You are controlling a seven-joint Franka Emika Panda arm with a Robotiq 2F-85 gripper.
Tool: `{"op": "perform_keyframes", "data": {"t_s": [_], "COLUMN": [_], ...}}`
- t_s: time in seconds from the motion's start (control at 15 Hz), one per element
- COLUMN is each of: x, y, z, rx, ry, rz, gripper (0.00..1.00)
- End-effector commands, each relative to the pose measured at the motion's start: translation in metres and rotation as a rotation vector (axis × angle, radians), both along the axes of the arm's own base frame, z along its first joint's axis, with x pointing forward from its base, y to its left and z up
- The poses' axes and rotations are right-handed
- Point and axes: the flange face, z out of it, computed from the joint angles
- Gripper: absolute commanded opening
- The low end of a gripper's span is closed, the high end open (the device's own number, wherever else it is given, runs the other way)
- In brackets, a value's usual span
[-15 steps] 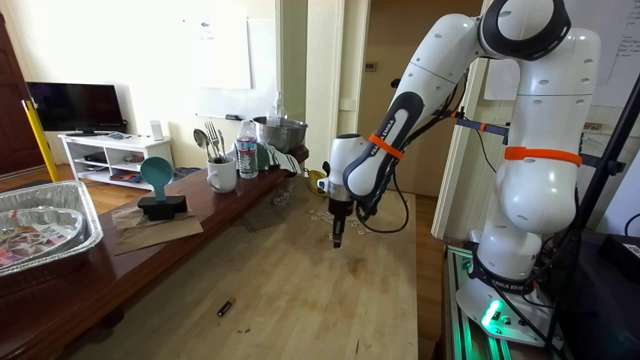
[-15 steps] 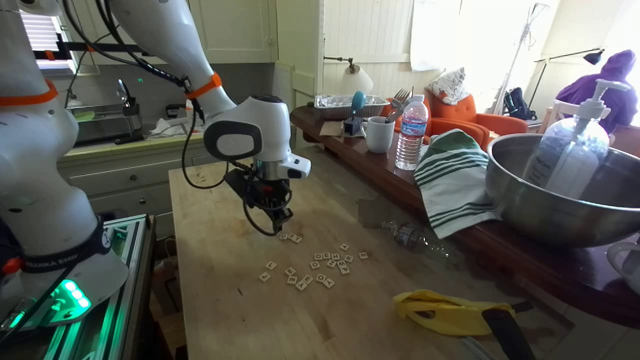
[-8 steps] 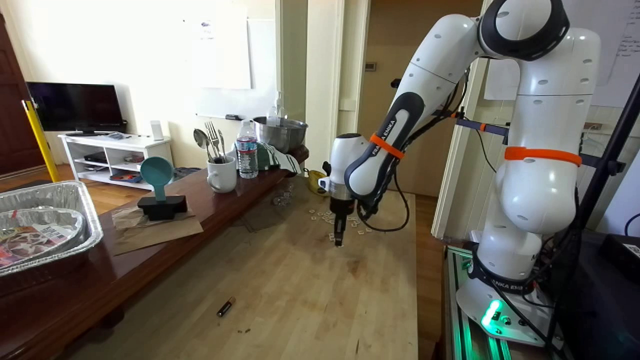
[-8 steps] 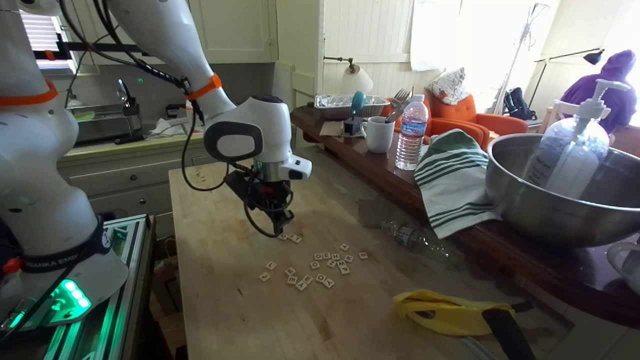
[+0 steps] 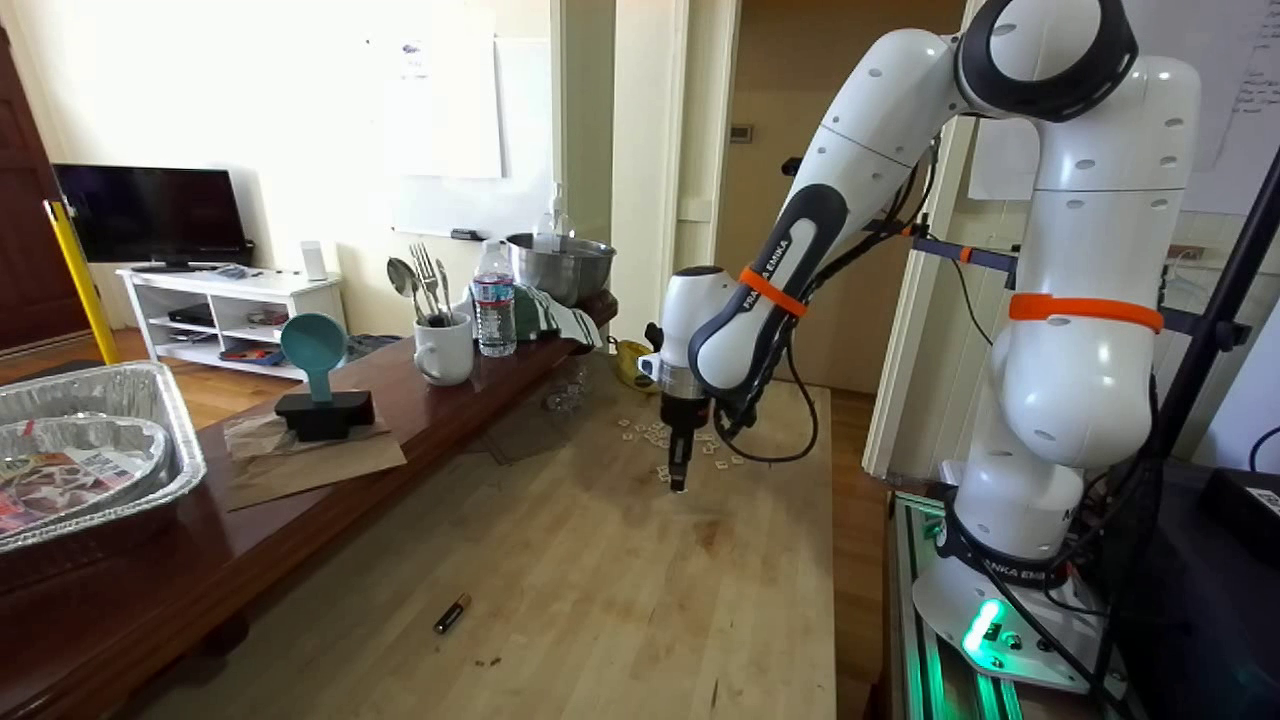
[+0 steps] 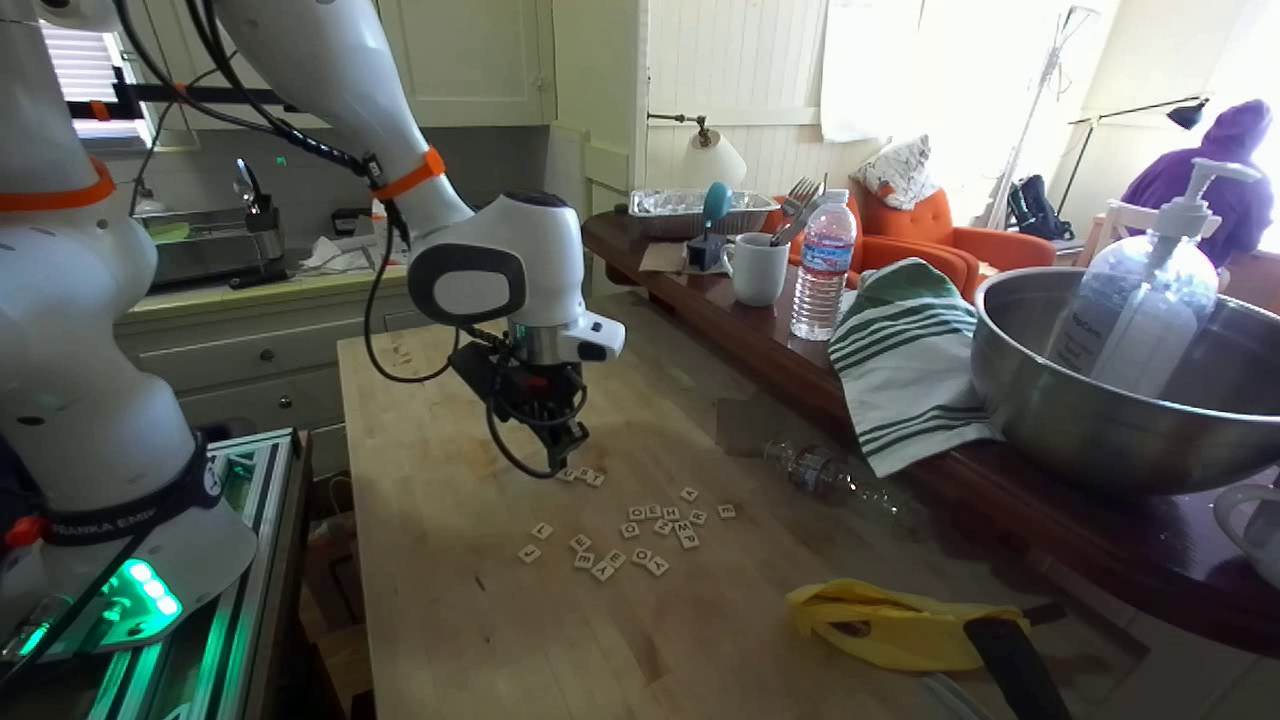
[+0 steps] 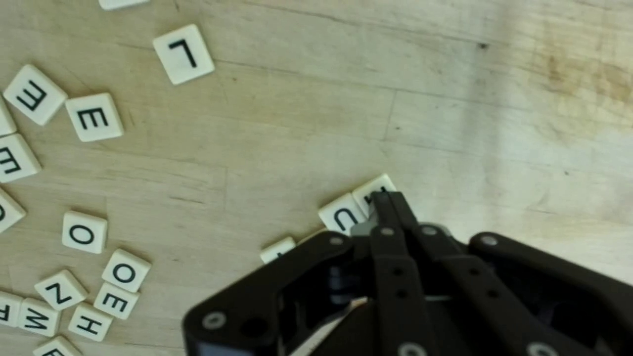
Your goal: Replace L with M on the letters on the left to spell the word MUST
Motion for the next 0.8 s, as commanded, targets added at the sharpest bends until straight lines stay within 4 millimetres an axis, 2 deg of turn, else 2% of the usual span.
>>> {"op": "perform_keyframes", "data": {"t_s": [0.0,0.33,0.73], "x": [-0.001,0.004,0.021], "y": [-0.002,-0.002,-0.003], "z": [-0.009,0.007,0.021], "rx": [0.013,0.025,0.03], "ry": [0.011,-0.02,-0.074], "rz": [0.003,0.009,0.022], "gripper": [0.0,0.0,0.0]}}
